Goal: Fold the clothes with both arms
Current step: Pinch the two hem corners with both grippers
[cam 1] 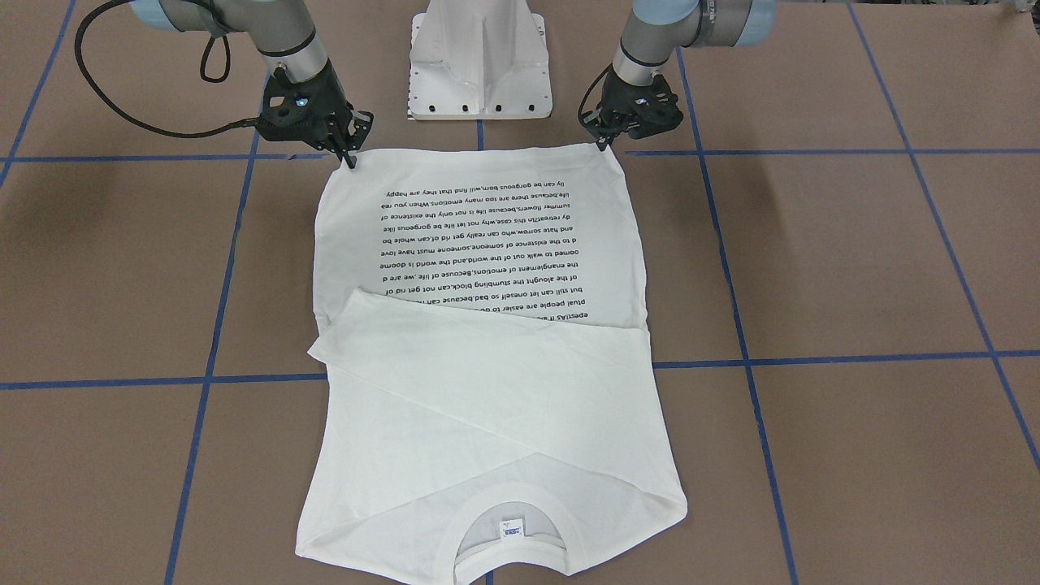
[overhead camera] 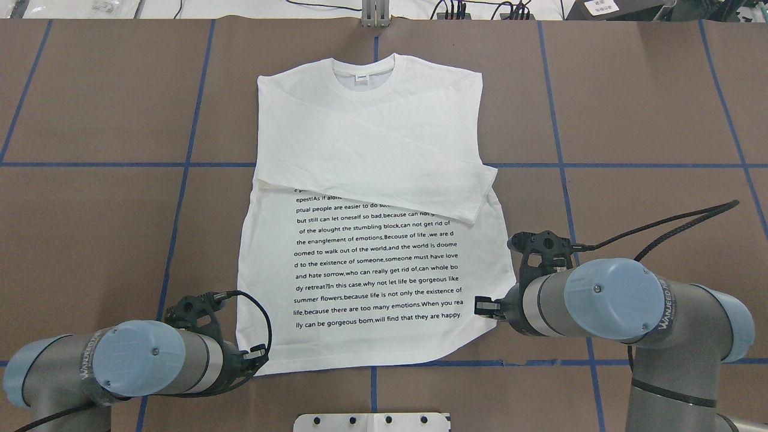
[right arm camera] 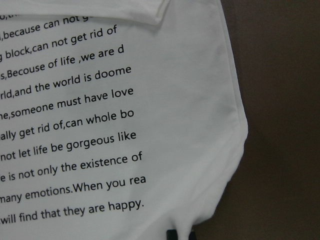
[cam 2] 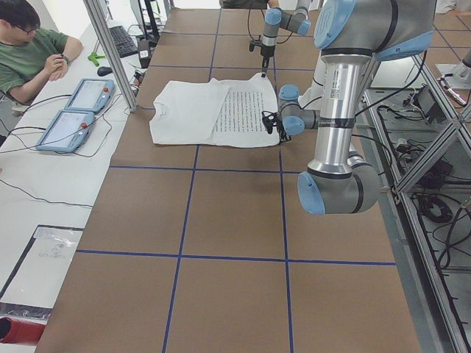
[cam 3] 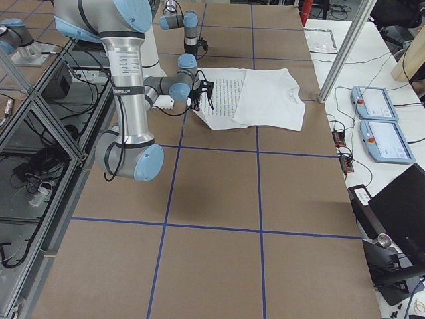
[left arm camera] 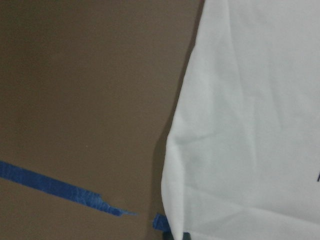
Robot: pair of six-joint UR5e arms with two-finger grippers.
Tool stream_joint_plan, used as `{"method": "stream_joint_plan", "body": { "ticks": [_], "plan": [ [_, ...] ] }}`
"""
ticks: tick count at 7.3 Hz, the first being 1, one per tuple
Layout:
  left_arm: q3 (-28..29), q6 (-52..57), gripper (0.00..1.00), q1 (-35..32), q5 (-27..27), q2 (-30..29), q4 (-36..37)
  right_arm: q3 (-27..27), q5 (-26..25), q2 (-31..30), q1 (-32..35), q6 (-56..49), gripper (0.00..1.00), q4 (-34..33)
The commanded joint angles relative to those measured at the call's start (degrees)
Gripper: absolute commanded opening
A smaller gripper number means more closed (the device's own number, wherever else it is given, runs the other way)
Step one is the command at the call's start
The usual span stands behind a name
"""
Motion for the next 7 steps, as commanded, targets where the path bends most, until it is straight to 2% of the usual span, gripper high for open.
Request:
{"method": "stream_joint_plan", "body": {
  "ticks": [1, 2, 4, 5, 7],
  "plan": [
    [-4.99, -0.34, 0.0, -0.58, -0.3, 0.75, 1.86, 0.4, 0.6, 0.0, 0.5, -0.07, 0.0, 0.0],
    [-9.12, -0.34, 0.0, -0.58, -0.38, 0.67, 7.01, 2.23, 2.09, -0.61, 1.03, -0.07, 0.0, 0.0],
    [-12.58, -0.52, 0.0, -0.67, -0.47, 0.67, 9.87, 6.62, 4.98, -4.11, 2.08, -0.07, 0.0, -0.18],
    [-14.51, -1.04, 0.0, -0.23, -0.56, 2.32, 10.22, 8.3, 10.74, -5.78, 3.39, -0.15, 0.0, -0.18],
    [-19.6, -1.13, 0.0, 0.82, -2.57, 5.84, 10.58, 12.34, 17.1, -9.56, 3.58, -0.42, 0.0, -0.18]
  ]
}}
